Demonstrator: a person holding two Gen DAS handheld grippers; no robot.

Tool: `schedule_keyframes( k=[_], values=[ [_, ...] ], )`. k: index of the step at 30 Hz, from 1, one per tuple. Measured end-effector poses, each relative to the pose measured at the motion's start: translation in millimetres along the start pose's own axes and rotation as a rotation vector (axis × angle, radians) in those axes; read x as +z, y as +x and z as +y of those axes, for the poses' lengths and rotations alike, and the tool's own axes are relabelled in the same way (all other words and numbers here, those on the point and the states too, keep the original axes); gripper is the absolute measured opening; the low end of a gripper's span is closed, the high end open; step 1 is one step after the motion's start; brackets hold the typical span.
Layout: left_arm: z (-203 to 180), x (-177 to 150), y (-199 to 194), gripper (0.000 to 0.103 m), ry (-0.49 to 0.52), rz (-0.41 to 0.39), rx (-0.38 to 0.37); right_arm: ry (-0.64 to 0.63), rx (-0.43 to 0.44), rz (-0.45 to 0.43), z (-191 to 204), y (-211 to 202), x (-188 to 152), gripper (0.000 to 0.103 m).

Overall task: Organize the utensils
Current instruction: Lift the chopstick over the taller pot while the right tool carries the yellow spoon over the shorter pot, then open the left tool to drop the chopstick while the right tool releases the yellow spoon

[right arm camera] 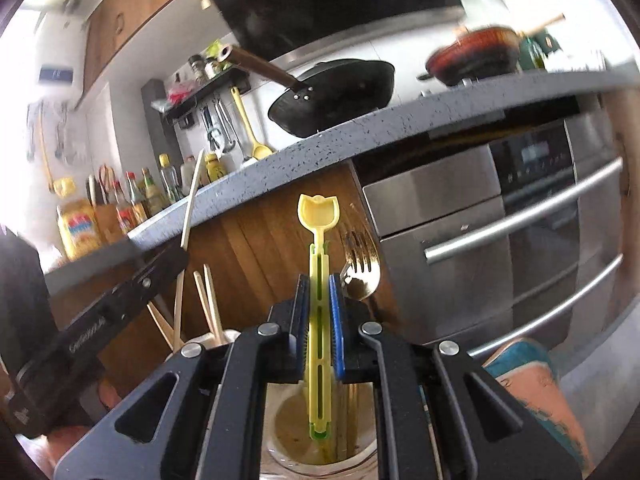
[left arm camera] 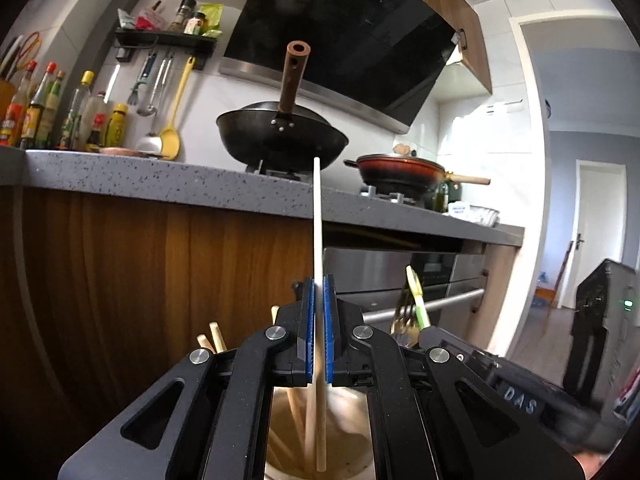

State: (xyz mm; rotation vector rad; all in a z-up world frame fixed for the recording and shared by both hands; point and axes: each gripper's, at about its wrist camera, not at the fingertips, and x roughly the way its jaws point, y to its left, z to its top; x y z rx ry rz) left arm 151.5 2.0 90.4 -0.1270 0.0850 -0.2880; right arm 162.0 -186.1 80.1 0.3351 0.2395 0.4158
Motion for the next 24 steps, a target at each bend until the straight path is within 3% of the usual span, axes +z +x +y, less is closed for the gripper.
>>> schedule_keyframes(
  k=[3,10,15,24],
  values=[
    [-1.8,-7.7,2.1,0.005,0.024,0.005,0.005,-0.070,-0.034,0.005,4.6,2.0,-9.9,0.010],
    [-1.8,-23.4,-15.2,0.005,0.076,0.048,0.004,-0.100,-0.044,0.049,2.5,-4.9,-20.5,0.010],
    [-2.5,-32.5,-29.0,0.005,0.110,0.126,0.008,-0.163,-0.056,0.062,9.0,-19.0,-28.2,0.010],
    [-4.5,-38.0,-39.7,0.006,0.123,0.201,0.001,-0.105,-0.069,0.144,-3.2,-26.4,-37.1,0.010]
  ],
)
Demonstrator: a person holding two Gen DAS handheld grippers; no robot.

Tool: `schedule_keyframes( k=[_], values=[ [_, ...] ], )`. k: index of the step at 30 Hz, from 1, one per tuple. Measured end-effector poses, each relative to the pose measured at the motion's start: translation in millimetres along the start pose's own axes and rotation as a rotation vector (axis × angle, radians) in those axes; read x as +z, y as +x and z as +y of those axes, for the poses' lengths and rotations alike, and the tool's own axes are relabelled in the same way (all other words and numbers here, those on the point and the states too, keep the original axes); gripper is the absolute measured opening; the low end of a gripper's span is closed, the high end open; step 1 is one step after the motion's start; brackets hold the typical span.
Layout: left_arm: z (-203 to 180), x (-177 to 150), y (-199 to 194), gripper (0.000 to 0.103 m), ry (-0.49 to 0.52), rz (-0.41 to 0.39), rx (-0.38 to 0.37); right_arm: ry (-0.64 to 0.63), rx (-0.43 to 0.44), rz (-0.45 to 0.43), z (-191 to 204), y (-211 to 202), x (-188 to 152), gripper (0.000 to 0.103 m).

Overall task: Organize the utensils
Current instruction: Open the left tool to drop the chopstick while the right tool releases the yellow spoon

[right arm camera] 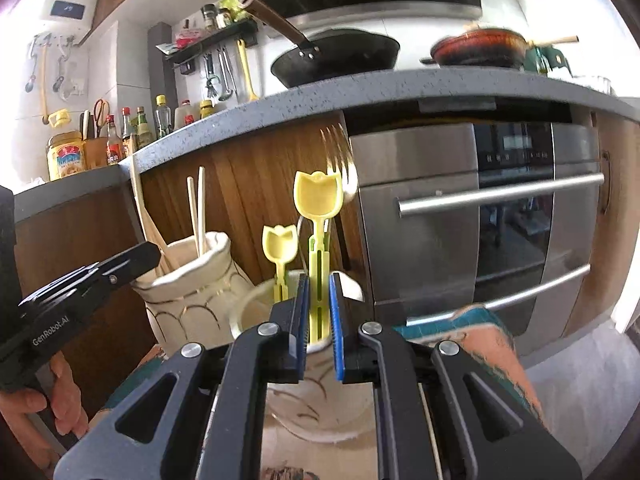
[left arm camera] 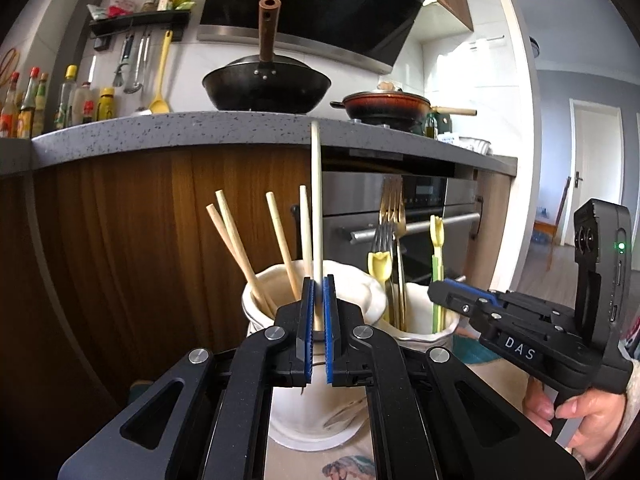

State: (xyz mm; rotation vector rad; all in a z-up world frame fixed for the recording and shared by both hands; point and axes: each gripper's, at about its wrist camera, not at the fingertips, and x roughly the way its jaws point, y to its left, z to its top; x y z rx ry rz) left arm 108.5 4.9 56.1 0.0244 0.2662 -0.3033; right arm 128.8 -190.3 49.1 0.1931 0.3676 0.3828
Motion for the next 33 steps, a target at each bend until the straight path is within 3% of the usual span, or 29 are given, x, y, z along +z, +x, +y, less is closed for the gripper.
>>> schedule_keyframes(
  k=[3,8,10,13,25,29,33],
  values=[
    [-0.5,2.0,0.5,0.021,-0.009,0.009,-0.006,0.009,-0.003,0.001,-3.0,-1.3,0.0,0.010],
    [-3.9,3.1,-0.7,0.024,0.003,0.012,-0.006,0.009,0.002,-0.004,-4.9,-3.0,0.0,0.011],
    [-5.0,4.0,-3.2,0.028,0.007,0.007,-0.005,0.000,-0.001,-0.014,-4.8,-5.3,-0.3,0.020],
    [-5.1,4.2,-7.7,0.029,0.002,0.008,-0.003,0.001,-0.008,-0.017,-5.1,-7.4,-0.5,0.021],
    [-7.4,-24.5,-46.8,0.050,0.005,0.067,0.045,-0.026,-0.028,0.045,-6.9,-42.6,-21.1,0.032],
    [-8.9,-39.5,-57.1,0.061,0.009,0.092,0.071,-0.090,-0.066,0.058,-2.6,-54.2,-28.6,0.043],
    [-9.4,-50.6,-66.4,0.074,-0.002,0.101,0.095,-0.121,-0.089,0.065,-3.2,-64.9,-34.5,0.062]
  ],
)
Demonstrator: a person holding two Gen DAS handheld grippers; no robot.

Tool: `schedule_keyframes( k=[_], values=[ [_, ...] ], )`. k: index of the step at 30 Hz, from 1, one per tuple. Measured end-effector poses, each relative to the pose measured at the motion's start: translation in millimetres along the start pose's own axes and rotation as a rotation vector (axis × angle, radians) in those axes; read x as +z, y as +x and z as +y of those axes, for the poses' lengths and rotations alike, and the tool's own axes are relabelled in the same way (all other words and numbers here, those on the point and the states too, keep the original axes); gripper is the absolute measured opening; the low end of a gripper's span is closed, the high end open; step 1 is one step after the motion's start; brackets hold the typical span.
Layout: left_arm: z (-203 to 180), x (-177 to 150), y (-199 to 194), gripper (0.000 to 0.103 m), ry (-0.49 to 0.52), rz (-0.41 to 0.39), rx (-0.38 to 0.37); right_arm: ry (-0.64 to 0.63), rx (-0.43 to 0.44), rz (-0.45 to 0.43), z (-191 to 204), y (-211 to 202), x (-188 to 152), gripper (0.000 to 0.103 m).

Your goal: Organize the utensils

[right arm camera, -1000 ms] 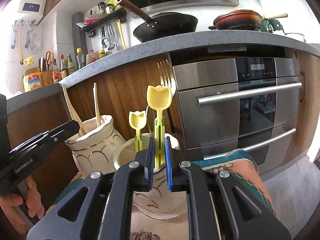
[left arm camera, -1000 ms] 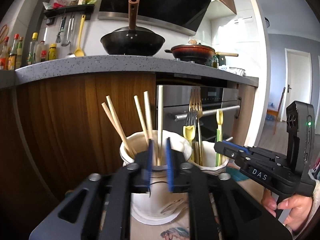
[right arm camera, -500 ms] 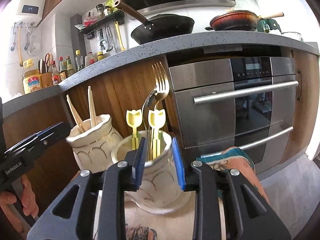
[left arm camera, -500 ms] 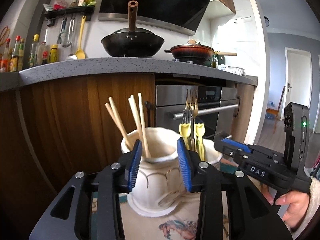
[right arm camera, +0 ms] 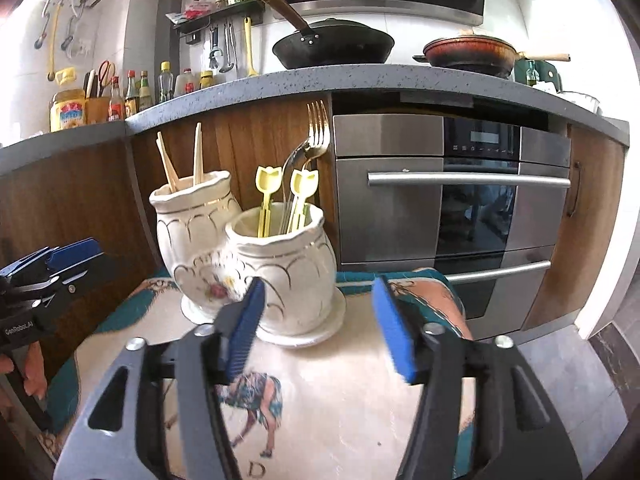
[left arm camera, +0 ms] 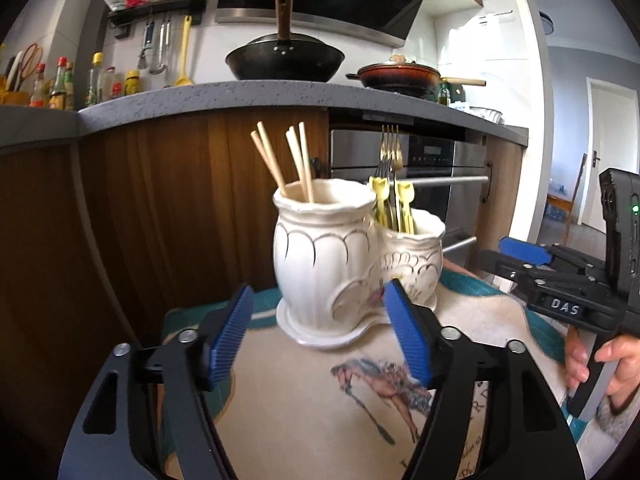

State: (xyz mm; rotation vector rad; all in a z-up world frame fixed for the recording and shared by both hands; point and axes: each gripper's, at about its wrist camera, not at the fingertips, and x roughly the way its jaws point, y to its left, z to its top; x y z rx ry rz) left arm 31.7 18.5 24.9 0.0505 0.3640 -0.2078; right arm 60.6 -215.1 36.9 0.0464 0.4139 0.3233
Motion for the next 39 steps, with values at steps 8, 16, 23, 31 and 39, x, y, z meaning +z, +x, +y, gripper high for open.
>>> schedule_keyframes(
  k=[8,16,23,31,39],
  values=[
    [-3.0,-17.2,-11.4,0.088,0.005,-0.018,0.054,-0.049,-0.021,-0.035,1.4,-13.1,-8.7,0.085],
    [0.7,-21.1,-13.7,0.093,-0.018,-0.028,0.070,-0.085,-0.010,-0.060,8.7,-15.0,-9.3,0.097],
    [-3.2,-21.3,-17.3,0.097,-0.001,-0.048,0.073,-0.107,-0.013,-0.071,13.7,-17.5,-9.9,0.098],
    [-5.1,-21.1,-17.0,0.098,0.006,-0.045,0.075,-0.101,-0.011,-0.069,12.8,-16.9,-9.4,0.098],
    [-4.9,-21.1,-16.7,0.098,0.006,-0.045,0.074,-0.098,-0.010,-0.069,12.2,-16.7,-10.3,0.098]
  ],
)
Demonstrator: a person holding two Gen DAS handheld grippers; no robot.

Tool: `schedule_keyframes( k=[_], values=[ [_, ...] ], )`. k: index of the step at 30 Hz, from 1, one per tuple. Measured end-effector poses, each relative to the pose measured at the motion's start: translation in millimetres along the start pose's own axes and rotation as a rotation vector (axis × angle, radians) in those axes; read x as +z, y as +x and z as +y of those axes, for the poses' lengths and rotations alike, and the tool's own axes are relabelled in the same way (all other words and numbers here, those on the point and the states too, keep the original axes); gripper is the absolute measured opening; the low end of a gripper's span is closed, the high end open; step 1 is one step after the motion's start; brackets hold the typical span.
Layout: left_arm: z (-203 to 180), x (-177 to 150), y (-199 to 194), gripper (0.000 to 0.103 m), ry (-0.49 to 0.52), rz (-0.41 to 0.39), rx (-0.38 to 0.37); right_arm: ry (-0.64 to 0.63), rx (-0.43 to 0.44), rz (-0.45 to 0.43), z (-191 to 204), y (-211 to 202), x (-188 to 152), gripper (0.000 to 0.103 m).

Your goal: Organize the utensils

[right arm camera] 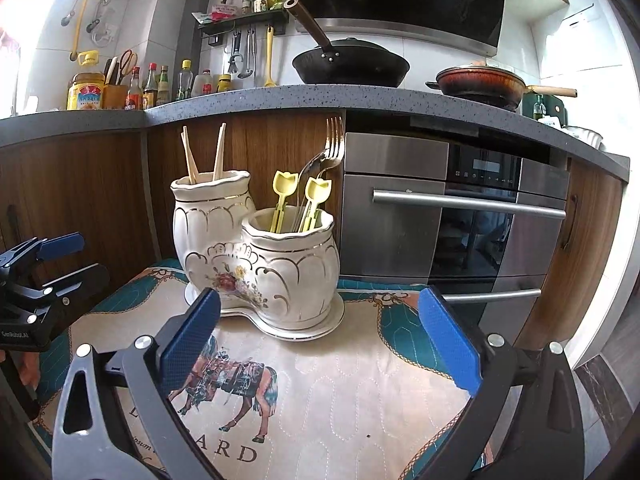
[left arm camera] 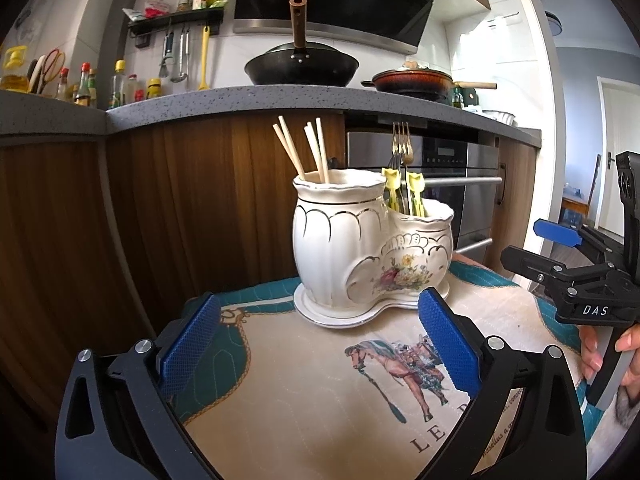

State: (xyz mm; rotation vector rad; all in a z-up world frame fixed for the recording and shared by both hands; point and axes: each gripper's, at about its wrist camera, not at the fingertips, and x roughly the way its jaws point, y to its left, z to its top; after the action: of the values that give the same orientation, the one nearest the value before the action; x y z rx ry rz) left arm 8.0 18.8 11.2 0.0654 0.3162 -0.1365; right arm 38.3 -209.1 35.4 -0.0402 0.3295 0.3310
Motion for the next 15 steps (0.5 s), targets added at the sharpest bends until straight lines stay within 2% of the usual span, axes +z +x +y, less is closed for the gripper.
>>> schedule_keyframes(
  k=[15],
  values=[
    [-0.4,0.2,0.7,0.098,0.000,0.001,0.000,0.012,0.001,0.002,-2.3,1.0,-1.1,0.098]
  ],
)
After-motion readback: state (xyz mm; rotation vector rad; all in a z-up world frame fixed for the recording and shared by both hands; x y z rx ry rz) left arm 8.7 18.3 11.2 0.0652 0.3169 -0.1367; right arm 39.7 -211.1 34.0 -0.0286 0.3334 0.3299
